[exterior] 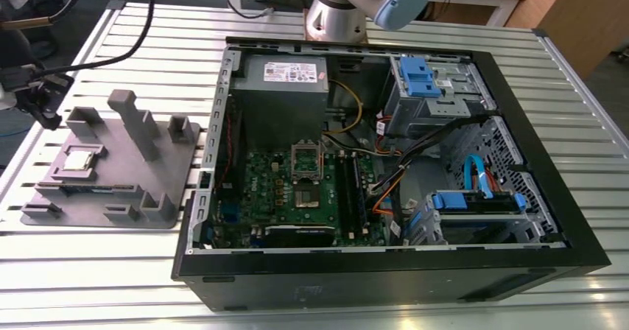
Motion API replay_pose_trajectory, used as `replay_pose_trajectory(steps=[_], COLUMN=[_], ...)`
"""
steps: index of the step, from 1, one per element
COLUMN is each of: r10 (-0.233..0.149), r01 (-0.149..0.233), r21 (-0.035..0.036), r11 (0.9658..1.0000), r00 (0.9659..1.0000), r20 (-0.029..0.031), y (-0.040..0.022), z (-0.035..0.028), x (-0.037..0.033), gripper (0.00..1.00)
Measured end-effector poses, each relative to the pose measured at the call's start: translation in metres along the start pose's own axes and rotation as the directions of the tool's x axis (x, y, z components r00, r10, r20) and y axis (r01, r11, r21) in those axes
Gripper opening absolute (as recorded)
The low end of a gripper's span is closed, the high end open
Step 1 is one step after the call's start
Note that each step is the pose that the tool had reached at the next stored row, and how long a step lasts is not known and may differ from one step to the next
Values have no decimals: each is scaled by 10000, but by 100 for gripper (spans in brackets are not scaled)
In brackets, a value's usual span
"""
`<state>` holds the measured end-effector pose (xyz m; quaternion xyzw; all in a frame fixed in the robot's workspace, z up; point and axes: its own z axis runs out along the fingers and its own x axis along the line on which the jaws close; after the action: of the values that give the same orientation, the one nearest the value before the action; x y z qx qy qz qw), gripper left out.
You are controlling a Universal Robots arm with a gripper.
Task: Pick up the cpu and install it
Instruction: 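Reach for the cpu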
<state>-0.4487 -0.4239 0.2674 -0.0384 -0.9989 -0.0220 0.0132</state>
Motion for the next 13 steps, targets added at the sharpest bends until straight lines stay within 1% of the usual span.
replay_pose_trajectory(steps=[4, 9, 13], r10=[-2, -17, -19], r01=[2, 17, 19], r21=[-1, -1, 0], r11=[10000, 10000, 10000], r00=[10000, 10000, 10000], r20=[1, 1, 0], y=[-21, -54, -68], z=[68, 157, 228], x=[11, 7, 6], gripper=[11, 11, 11])
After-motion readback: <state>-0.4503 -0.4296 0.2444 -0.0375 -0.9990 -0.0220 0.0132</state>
